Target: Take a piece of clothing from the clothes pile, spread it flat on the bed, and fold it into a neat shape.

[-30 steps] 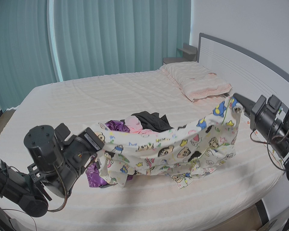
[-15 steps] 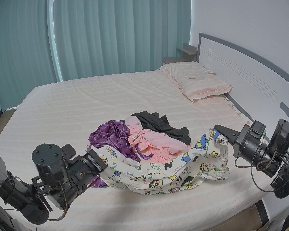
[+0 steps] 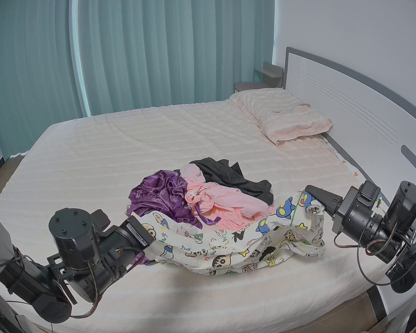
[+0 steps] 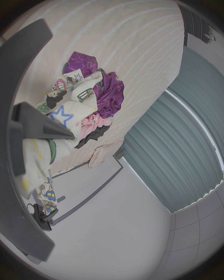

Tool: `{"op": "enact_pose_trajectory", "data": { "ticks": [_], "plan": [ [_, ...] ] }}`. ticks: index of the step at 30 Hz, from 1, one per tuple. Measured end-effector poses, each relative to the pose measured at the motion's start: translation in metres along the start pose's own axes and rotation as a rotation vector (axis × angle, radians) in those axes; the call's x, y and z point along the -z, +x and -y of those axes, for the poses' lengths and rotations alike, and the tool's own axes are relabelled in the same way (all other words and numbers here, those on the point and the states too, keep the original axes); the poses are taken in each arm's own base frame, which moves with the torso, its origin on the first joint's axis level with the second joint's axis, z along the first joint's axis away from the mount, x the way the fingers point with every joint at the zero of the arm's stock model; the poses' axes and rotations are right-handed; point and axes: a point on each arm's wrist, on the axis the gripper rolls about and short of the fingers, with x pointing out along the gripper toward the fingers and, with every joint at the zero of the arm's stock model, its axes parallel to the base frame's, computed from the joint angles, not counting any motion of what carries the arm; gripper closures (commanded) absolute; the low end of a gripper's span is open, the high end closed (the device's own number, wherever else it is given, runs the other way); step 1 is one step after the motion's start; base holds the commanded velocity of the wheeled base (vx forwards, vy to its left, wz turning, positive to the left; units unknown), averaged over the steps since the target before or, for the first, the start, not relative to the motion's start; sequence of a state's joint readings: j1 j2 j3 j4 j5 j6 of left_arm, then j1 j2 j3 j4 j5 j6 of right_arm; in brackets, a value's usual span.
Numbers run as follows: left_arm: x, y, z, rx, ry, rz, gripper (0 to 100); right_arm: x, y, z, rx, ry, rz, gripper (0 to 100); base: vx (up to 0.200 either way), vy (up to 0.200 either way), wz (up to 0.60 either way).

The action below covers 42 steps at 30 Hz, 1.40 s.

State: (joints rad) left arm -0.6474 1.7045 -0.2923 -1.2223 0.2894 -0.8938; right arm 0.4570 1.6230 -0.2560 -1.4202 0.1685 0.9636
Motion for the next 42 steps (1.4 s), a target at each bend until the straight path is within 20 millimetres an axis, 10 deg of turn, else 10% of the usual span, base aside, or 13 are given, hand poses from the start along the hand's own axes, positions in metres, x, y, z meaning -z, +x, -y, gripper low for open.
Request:
{"op": "enact_pose_trajectory", "data": {
  "ticks": [16,42],
  "plan": [
    [-0.007,-0.008,0.004,0.02,-0.006,0.029,100,-0.005,-0.005,-0.005,-0.02,-0.008,0.023,100,-0.013,0.0,0.0],
    [-0.008,-0.014,0.002,-0.008,-0.005,0.06,100,-0.005,-0.005,-0.004,-0.016,-0.004,0.023,100,0.0,0.2,0.0]
  ]
}}
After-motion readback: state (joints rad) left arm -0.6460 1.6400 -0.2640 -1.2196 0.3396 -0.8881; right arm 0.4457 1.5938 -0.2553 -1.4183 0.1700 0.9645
